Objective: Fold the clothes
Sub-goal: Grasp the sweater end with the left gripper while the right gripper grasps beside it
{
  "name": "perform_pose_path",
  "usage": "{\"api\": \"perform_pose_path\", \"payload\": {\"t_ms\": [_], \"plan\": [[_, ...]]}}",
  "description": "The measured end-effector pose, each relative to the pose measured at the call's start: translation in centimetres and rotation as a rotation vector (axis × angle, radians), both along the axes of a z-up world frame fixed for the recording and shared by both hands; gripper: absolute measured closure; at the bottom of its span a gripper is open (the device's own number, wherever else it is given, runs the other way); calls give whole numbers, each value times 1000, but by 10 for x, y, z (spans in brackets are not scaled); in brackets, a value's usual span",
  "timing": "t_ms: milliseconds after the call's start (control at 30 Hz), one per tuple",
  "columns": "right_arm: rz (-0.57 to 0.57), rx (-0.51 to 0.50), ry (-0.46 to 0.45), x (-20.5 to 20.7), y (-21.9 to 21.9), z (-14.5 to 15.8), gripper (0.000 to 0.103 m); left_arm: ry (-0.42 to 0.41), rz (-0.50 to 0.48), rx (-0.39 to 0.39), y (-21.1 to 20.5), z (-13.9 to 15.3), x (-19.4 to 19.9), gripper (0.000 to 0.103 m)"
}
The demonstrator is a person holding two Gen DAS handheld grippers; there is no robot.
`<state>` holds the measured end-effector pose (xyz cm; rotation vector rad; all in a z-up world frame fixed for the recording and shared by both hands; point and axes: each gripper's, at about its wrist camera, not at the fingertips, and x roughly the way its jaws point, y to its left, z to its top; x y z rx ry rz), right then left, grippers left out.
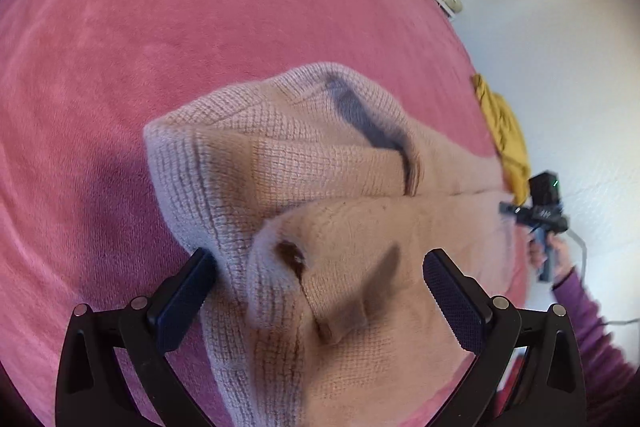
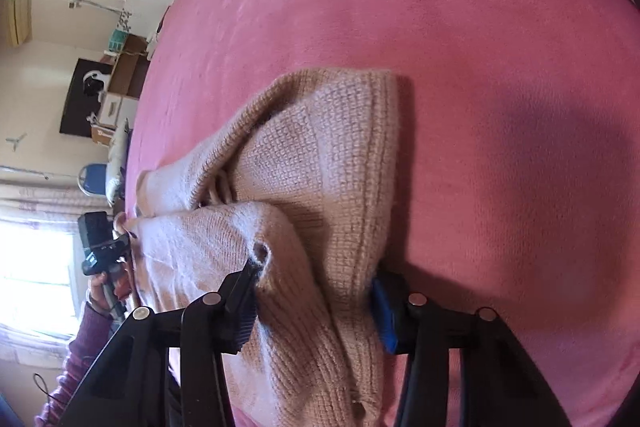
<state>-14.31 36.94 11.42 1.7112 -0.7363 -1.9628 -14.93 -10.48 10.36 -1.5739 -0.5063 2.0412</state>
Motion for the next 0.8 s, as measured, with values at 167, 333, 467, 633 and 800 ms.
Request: {"api": "perform_pose_path", "payload": {"t_ms": [167,333,467,633,800], "plan": [[8,15,-7,1,2,1,55,57,-72,-54,3,2,9,0],[40,65,-2,-4,-7,7,55,14,13,-5,-13,-1,7,0],[36,58,-16,-5,-6,5,53,-23,47,-46,-11,-1,3,0],[36,25,-50,-9,-5,1,48,7,-14,-180,0,1,6,0],[31,84,-23,-4,-7,5,57,76,-64,-292,7,3,17,1]]}}
